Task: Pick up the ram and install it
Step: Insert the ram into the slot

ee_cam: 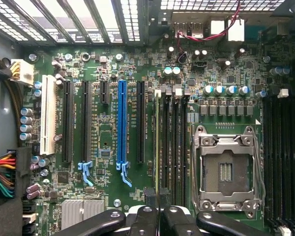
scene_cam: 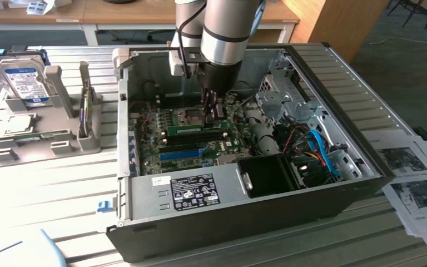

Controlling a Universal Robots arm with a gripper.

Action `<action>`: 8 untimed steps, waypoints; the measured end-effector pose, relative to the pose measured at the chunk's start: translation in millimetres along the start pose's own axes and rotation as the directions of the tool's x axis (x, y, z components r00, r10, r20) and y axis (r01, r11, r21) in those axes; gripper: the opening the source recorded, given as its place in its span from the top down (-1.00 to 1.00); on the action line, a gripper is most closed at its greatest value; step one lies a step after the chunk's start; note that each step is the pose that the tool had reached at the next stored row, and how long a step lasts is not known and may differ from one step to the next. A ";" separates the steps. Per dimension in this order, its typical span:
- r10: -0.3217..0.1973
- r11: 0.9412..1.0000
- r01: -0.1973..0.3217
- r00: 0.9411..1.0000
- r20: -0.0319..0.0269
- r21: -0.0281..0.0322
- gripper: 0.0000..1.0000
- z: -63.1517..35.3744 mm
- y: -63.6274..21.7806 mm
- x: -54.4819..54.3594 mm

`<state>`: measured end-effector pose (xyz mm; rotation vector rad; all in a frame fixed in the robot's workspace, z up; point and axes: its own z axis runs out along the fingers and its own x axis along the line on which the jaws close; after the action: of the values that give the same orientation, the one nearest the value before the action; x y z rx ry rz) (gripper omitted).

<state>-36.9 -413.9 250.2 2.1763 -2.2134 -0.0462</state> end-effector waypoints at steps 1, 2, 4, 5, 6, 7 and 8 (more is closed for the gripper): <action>-0.002 1.000 0.002 1.000 0.000 0.000 0.78 0.1 0.0 0.0; -0.004 1.000 0.004 1.000 0.000 0.000 0.78 0.1 0.0 0.0; -0.011 1.000 0.011 1.000 0.000 0.000 0.78 0.2 0.0 0.0; -0.014 1.000 0.014 1.000 -0.001 0.000 0.78 0.3 0.0 0.0; -0.017 1.000 0.017 1.000 -0.001 0.000 0.78 0.3 0.0 0.0; -0.018 1.000 0.018 1.000 -0.001 0.000 0.78 0.3 0.0 0.0; -0.019 1.000 0.019 1.000 -0.001 0.000 0.78 0.3 0.0 0.0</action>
<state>-36.8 -413.9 249.9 2.1966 -2.1929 -0.0455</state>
